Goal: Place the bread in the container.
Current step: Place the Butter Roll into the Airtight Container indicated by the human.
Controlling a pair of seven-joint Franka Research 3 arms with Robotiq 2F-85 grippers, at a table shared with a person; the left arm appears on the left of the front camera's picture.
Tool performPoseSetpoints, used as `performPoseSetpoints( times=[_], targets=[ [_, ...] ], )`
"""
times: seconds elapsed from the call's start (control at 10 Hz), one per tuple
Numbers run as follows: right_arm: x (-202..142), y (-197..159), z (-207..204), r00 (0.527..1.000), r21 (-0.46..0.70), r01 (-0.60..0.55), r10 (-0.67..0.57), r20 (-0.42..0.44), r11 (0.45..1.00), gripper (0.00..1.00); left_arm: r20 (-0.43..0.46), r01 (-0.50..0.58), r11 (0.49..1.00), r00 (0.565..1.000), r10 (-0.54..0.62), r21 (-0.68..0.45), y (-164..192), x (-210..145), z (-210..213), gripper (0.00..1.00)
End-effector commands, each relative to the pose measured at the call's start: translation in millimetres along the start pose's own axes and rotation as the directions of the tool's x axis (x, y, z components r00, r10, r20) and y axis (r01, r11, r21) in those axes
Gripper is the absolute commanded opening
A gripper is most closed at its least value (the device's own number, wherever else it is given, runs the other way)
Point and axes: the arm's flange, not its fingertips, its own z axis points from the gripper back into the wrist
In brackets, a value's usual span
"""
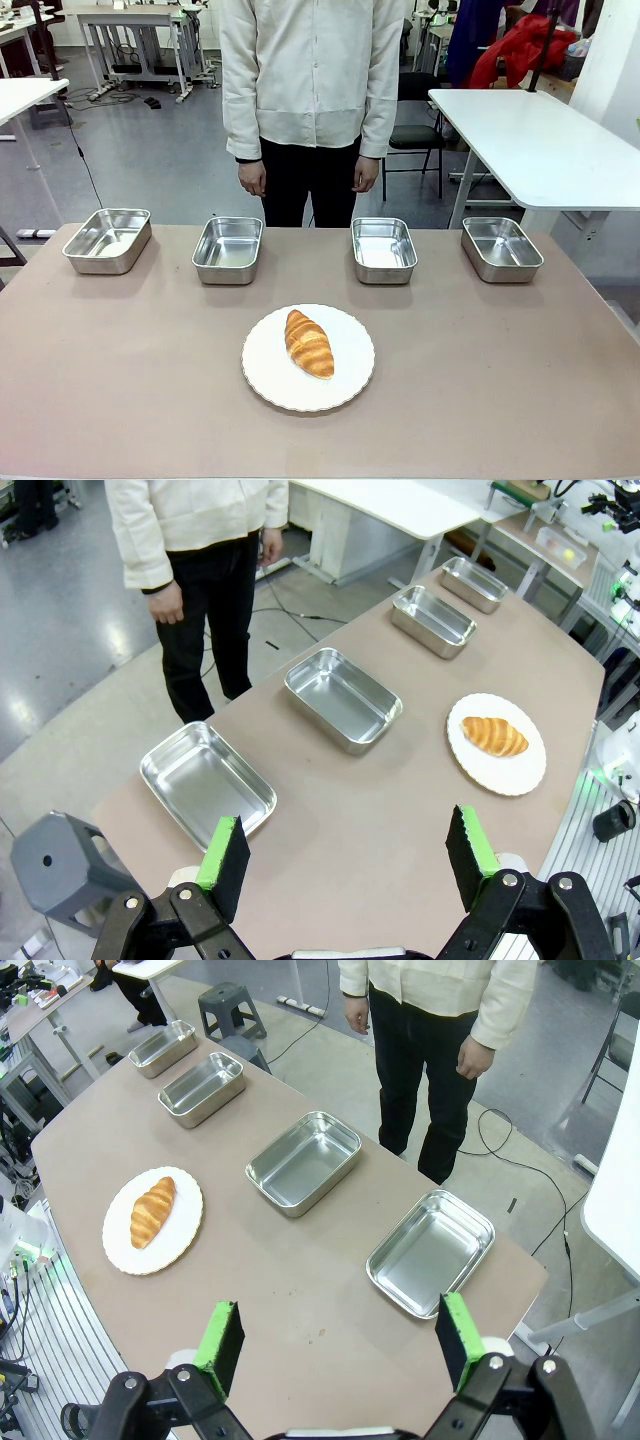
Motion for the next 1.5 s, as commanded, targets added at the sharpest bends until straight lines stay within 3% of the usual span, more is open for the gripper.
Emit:
performPoseSetpoints(
  times=[0.0,1.4],
  targets=[
    [1.1,-1.6,0.3,1.000,0.010,-0.018,0.018,0.021,1.000,1.00,0.018,0.016,1.000,1.000,-0.015,-0.008,0.8,1.8,-1.1,1.00],
    [1.1,-1.6,0.3,1.000,0.010,-0.018,0.018,0.021,1.000,1.00,0.018,0.016,1.000,1.000,-0.015,-0.008,0.8,1.8,-1.1,1.00]
  ],
)
